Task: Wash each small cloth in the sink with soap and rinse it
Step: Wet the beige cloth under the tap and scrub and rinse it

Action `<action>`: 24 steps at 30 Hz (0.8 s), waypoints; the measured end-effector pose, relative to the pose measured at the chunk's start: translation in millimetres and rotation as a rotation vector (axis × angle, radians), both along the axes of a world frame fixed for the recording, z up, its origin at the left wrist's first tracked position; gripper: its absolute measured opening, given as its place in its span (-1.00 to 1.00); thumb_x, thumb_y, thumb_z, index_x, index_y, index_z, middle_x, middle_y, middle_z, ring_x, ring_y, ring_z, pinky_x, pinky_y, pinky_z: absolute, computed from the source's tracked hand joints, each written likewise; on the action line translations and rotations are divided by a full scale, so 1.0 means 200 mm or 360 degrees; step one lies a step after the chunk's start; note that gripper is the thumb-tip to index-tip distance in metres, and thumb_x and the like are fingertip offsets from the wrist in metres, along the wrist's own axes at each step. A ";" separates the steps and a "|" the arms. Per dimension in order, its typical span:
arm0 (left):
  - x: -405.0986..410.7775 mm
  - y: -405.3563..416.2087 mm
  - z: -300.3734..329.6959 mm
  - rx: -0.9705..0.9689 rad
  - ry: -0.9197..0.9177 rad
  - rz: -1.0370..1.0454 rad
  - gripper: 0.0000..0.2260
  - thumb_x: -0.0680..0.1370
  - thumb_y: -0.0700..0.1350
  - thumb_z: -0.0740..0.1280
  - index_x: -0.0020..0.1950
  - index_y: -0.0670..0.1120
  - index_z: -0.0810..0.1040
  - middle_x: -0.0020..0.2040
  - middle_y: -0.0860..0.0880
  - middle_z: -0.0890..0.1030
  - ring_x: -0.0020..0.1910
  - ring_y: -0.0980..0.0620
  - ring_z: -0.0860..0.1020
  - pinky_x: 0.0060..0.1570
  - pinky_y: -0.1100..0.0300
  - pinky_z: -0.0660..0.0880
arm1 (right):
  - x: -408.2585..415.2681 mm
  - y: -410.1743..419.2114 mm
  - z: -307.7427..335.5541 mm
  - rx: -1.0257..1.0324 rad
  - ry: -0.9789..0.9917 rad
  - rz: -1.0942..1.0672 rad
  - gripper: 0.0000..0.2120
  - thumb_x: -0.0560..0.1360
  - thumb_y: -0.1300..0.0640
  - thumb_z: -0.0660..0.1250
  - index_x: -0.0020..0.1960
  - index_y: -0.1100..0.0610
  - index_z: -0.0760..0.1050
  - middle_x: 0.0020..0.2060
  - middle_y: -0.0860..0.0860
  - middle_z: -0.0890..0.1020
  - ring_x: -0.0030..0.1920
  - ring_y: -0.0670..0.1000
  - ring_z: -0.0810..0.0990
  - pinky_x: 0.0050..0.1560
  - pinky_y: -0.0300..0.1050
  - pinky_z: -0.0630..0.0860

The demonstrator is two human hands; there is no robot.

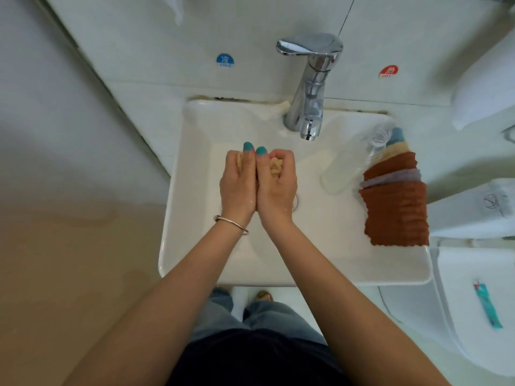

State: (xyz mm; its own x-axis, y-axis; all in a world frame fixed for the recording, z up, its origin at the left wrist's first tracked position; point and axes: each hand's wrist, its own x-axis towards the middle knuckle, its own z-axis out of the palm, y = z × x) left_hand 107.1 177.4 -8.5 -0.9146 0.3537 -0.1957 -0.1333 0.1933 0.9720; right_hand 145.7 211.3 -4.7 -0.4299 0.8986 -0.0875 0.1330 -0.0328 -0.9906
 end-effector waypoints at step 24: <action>-0.07 0.13 -0.13 -0.0016 -0.0233 0.0134 -0.49 0.62 -0.07 0.24 -0.51 -0.05 0.16 -0.59 0.11 0.23 -0.48 0.07 0.22 -0.34 0.14 0.24 | -0.03 0.10 -0.11 -0.0095 -0.0479 0.0144 -0.57 0.63 0.08 0.15 -0.39 0.14 0.24 -0.49 0.00 0.36 -0.37 0.01 0.36 -0.28 -0.07 0.35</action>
